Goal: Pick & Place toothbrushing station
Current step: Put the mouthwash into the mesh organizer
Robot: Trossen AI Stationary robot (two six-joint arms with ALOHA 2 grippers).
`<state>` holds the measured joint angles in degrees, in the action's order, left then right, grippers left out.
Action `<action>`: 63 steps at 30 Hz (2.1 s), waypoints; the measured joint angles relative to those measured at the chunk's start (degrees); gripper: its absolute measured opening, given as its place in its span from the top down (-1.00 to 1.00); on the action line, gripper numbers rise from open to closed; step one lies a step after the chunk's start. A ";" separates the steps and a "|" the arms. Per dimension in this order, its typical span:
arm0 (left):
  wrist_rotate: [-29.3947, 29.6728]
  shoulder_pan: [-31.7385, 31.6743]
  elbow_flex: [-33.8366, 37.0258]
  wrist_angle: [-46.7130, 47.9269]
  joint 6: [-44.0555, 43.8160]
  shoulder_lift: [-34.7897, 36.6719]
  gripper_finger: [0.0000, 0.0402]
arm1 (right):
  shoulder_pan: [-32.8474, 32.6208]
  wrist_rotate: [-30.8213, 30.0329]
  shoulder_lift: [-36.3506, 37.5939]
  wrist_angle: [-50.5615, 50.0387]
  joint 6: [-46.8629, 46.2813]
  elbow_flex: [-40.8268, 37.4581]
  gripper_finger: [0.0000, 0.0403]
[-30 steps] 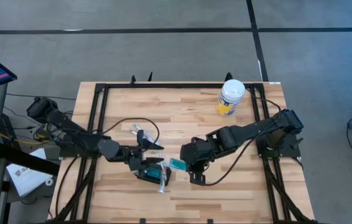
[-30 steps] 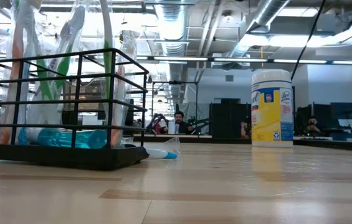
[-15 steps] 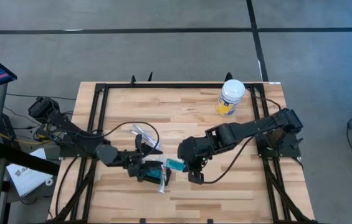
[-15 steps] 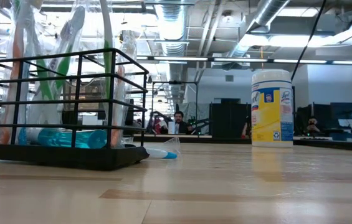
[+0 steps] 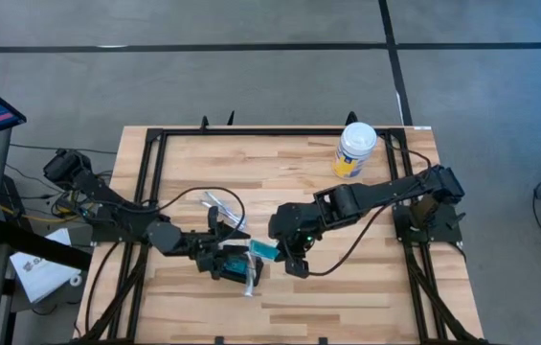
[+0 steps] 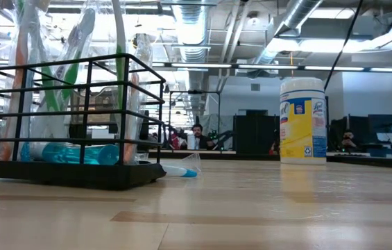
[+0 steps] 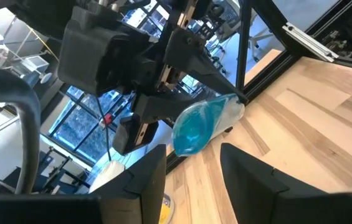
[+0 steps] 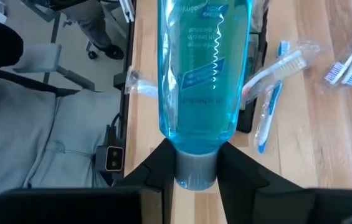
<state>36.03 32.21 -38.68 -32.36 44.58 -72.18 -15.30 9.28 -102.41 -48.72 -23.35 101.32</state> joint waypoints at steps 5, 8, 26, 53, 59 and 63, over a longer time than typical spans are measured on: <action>-0.02 -0.16 0.00 -0.06 0.00 0.00 0.24 | 0.12 -0.02 0.00 0.91 0.00 0.00 0.60; -0.02 -0.16 0.00 -0.04 0.00 0.00 0.22 | 0.10 0.00 0.00 1.24 0.59 0.00 0.60; -0.41 -0.20 0.04 -0.52 -0.02 0.09 0.10 | 1.91 1.42 -0.09 4.26 0.87 -0.68 0.60; -3.64 -0.04 0.09 1.41 -1.30 0.04 0.22 | 4.38 8.79 -8.59 -3.20 5.53 9.53 0.60; -2.36 -0.14 0.09 1.84 -1.51 0.09 0.22 | 3.72 10.17 -8.59 -4.34 5.35 11.57 0.60; -2.37 -0.16 0.09 2.08 -1.51 0.07 0.21 | 3.57 10.65 -8.52 -4.90 5.38 11.78 0.60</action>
<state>33.66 32.05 -38.59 -30.28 43.07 -72.12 -11.73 19.93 -110.93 -53.62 -17.98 113.10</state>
